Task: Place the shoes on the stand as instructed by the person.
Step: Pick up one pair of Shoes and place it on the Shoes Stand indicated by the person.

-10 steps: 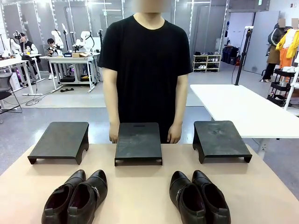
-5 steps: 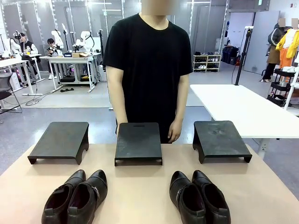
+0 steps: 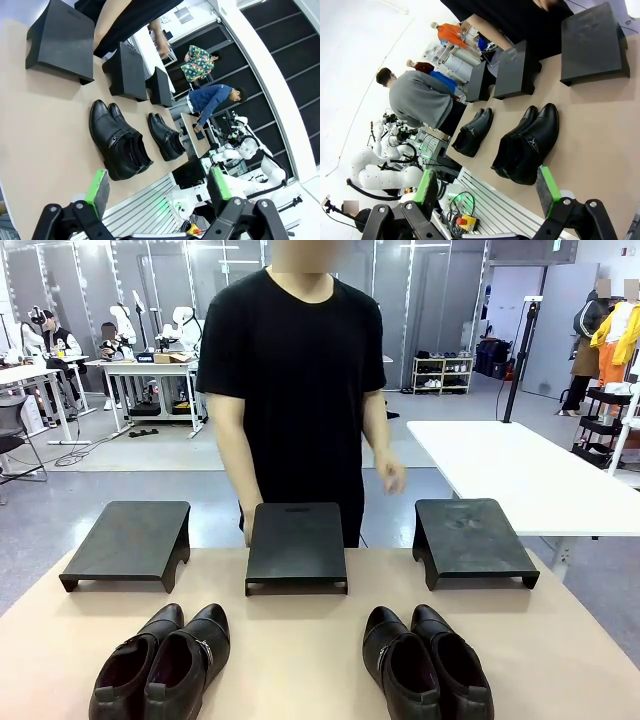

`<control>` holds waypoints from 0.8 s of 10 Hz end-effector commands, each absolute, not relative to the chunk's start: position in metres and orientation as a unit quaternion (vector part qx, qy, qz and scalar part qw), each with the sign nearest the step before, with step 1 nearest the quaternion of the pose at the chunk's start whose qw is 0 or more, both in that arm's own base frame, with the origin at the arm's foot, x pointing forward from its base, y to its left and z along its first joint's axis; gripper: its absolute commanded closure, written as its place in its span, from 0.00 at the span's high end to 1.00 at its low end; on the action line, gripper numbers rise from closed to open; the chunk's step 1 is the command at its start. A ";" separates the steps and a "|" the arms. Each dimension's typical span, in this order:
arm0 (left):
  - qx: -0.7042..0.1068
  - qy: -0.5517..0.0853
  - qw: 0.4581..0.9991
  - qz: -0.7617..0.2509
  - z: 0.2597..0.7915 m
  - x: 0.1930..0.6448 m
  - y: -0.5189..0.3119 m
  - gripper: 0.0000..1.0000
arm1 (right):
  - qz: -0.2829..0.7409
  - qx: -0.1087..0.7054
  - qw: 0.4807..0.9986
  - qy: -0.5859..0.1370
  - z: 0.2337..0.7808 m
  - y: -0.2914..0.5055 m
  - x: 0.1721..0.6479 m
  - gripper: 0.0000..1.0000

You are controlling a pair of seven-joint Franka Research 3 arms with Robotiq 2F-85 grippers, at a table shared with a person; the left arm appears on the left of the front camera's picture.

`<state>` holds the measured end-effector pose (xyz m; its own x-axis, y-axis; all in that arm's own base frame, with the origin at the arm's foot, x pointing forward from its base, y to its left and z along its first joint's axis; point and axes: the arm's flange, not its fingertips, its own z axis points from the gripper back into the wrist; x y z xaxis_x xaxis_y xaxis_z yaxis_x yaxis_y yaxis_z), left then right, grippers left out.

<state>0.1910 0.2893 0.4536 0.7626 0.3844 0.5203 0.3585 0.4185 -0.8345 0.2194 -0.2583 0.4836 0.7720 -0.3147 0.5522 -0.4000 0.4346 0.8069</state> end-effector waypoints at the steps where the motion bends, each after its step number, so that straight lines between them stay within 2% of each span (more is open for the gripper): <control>1: -0.543 -0.352 0.763 -0.002 0.454 0.190 0.291 1.00 | 0.036 0.530 0.774 -0.345 0.485 -0.261 0.220 1.00; 8: -0.543 -0.352 0.763 -0.002 0.454 0.190 0.291 1.00 | 0.036 0.530 0.774 -0.345 0.485 -0.261 0.220 1.00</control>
<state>0.1912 0.2890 0.4537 0.7630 0.3830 0.5207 0.3590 0.4187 -0.8342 0.2193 -0.2586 0.4831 0.7716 -0.3147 0.5528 -0.4004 0.4350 0.8065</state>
